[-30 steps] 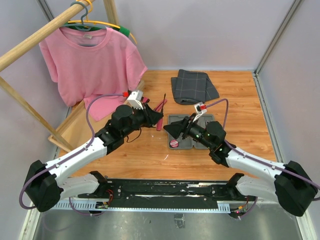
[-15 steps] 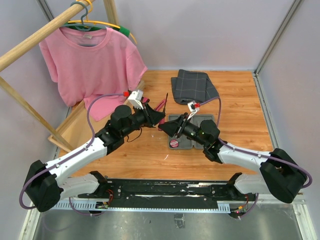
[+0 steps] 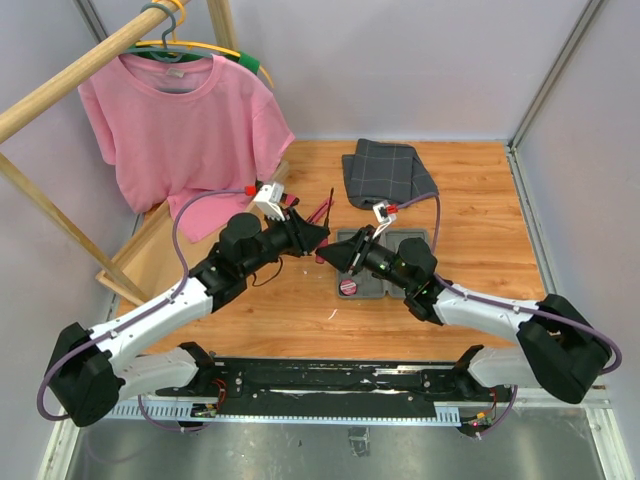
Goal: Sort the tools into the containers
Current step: Pick up the screwdriver from the center of the board.
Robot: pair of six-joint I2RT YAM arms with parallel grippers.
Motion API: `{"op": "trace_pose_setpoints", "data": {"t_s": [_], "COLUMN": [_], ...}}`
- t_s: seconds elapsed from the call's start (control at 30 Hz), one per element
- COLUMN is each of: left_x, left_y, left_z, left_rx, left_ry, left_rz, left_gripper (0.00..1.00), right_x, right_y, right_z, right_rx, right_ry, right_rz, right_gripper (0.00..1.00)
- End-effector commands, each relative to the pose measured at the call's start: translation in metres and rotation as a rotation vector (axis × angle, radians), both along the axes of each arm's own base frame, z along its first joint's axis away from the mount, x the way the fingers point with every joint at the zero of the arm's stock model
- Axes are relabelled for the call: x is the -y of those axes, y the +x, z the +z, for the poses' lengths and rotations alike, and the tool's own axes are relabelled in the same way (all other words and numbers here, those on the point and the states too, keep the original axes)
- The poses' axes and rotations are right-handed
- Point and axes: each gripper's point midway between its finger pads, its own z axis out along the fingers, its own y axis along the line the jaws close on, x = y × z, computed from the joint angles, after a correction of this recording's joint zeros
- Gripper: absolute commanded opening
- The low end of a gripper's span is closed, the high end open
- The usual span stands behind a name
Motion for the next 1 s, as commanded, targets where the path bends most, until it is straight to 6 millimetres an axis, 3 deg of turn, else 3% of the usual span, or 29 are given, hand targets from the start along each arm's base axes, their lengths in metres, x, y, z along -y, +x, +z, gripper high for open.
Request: {"op": "trace_pose_setpoints", "data": {"t_s": [0.0, 0.13, 0.3, 0.43, 0.7, 0.97], "left_x": [-0.001, -0.002, -0.006, -0.016, -0.034, -0.044], "left_y": [-0.006, -0.005, -0.003, -0.002, 0.002, 0.005], "left_z": [0.021, 0.029, 0.041, 0.045, 0.042, 0.045], "left_rx": [0.05, 0.07, 0.084, 0.087, 0.082, 0.081], "left_ry": [-0.048, -0.046, -0.038, -0.038, 0.019, 0.049], "left_rz": [-0.013, -0.006, 0.014, 0.06, 0.142, 0.189], "left_gripper": [0.37, 0.51, 0.54, 0.56, 0.58, 0.59], "right_x": [-0.002, 0.008, 0.023, 0.051, 0.114, 0.135], "right_y": [0.0, 0.009, 0.018, 0.027, 0.035, 0.029], "right_z": [0.018, 0.013, 0.013, 0.017, 0.025, 0.038], "right_rx": [0.052, 0.037, 0.07, 0.129, 0.44, 0.786], "right_ry": [-0.007, -0.035, -0.119, -0.137, -0.264, -0.558], "right_rz": [-0.023, -0.097, -0.179, -0.324, -0.573, -0.575], "right_gripper": [0.1, 0.04, 0.01, 0.01, 0.0, 0.01]}}
